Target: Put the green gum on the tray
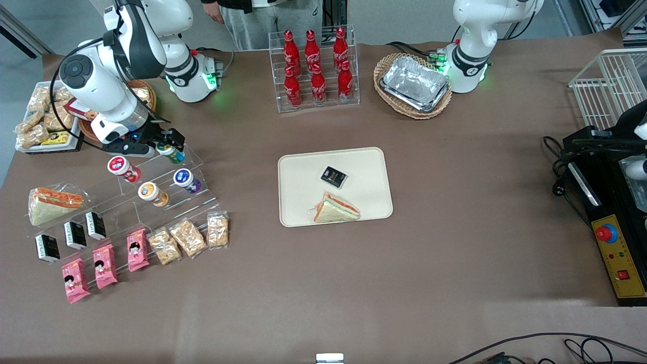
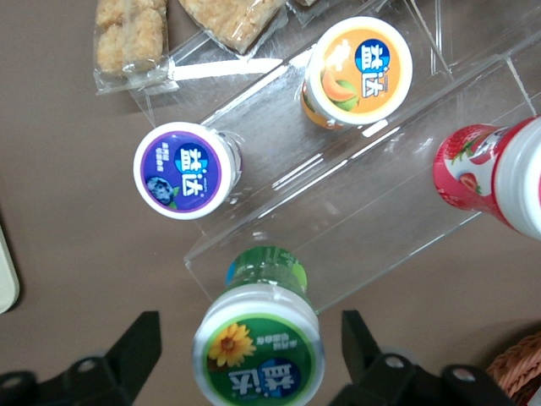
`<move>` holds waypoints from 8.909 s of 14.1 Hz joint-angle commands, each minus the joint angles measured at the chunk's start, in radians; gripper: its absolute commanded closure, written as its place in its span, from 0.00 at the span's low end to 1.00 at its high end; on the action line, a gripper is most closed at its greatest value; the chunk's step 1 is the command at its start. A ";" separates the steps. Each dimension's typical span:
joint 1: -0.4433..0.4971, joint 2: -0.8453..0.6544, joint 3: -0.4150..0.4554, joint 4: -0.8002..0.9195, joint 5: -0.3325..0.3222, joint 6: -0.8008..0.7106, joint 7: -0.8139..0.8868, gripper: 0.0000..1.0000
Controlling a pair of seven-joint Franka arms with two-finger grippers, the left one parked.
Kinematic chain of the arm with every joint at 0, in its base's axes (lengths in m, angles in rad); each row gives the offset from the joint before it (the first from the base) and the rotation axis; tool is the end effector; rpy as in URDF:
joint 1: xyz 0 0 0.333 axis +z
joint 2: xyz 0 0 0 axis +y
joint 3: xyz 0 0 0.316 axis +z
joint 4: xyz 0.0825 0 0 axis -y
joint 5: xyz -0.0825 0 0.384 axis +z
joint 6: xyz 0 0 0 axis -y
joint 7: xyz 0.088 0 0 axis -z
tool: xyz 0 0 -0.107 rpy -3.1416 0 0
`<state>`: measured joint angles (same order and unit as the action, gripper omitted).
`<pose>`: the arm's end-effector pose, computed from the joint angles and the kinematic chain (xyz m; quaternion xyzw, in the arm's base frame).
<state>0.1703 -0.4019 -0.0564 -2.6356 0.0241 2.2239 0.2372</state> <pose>0.3900 0.0462 0.3767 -0.9976 0.0667 0.0088 0.0193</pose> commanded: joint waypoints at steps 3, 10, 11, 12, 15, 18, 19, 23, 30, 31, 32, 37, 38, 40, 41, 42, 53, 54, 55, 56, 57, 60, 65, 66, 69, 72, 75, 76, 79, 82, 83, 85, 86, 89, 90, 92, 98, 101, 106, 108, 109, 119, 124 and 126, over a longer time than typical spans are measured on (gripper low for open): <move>0.009 -0.011 -0.005 -0.020 0.014 0.026 0.010 0.26; 0.012 -0.005 -0.005 -0.017 0.005 0.028 0.007 0.62; 0.011 -0.014 -0.005 -0.012 0.004 0.017 0.001 0.63; 0.011 -0.031 -0.005 -0.003 0.002 -0.012 -0.002 0.63; 0.011 -0.054 -0.003 0.078 -0.001 -0.120 -0.024 0.63; 0.012 -0.049 -0.003 0.204 -0.023 -0.265 -0.024 0.63; 0.012 -0.046 -0.003 0.250 -0.032 -0.315 -0.030 0.63; 0.012 0.046 -0.003 0.518 -0.039 -0.530 -0.047 0.64; 0.034 0.238 0.066 0.839 0.043 -0.699 0.091 0.68; 0.041 0.254 0.067 0.856 0.063 -0.699 0.118 0.68; 0.063 0.271 0.067 0.867 0.072 -0.698 0.164 0.68; 0.251 0.360 0.067 0.879 0.080 -0.630 0.416 0.68; 0.285 0.379 0.067 0.869 0.091 -0.595 0.463 0.68; 0.352 0.414 0.067 0.830 0.093 -0.494 0.554 0.68; 0.398 0.432 0.066 0.806 0.091 -0.443 0.608 0.68; 0.437 0.442 0.066 0.766 0.086 -0.385 0.645 0.68; 0.561 0.638 0.064 0.574 0.071 0.055 0.696 0.68; 0.561 0.656 0.064 0.571 0.071 0.078 0.696 0.68; 0.560 0.679 0.064 0.571 0.073 0.098 0.696 0.68; 0.561 0.695 0.066 0.568 0.073 0.121 0.697 0.68; 0.561 0.705 0.066 0.562 0.073 0.140 0.697 0.68; 0.578 0.730 0.066 0.551 0.073 0.181 0.697 0.68; 0.606 0.771 0.064 0.528 0.073 0.267 0.699 0.67; 0.606 0.776 0.064 0.528 0.073 0.272 0.703 0.66; 0.606 0.781 0.064 0.528 0.073 0.273 0.706 0.62; 0.606 0.791 0.064 0.526 0.073 0.295 0.706 0.62; 0.606 0.796 0.063 0.528 0.073 0.301 0.706 0.62; 0.606 0.796 0.063 0.525 0.073 0.301 0.706 0.62; 0.604 0.793 0.063 0.516 0.073 0.299 0.706 0.50; 0.604 0.790 0.063 0.513 0.073 0.298 0.706 0.23; 0.604 0.787 0.063 0.510 0.073 0.298 0.706 0.15; 0.603 0.779 0.063 0.509 0.073 0.295 0.706 0.01; 0.603 0.778 0.063 0.509 0.073 0.293 0.708 0.00; 0.606 0.775 0.061 0.509 0.073 0.290 0.714 0.00; 0.606 0.775 0.061 0.509 0.073 0.290 0.714 0.00; 0.604 0.767 0.061 0.509 0.073 0.289 0.714 0.00; 0.542 0.592 0.032 0.526 0.054 0.088 0.593 0.00; 0.427 0.506 0.030 0.584 0.053 -0.059 0.470 0.00; 0.175 0.449 0.030 0.655 0.037 -0.193 0.188 0.00; 0.091 0.437 0.030 0.670 0.004 -0.217 0.067 0.00; 0.045 0.430 0.029 0.680 -0.009 -0.222 0.023 0.00; -0.163 0.340 -0.074 0.862 -0.012 -0.563 -0.326 0.00; -0.161 0.308 -0.100 0.902 -0.007 -0.652 -0.360 0.00; -0.160 0.302 -0.099 0.902 -0.007 -0.665 -0.366 0.00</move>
<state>0.0075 -0.0985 -0.1568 -1.7476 0.0195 1.5955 -0.1144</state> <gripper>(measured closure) 0.000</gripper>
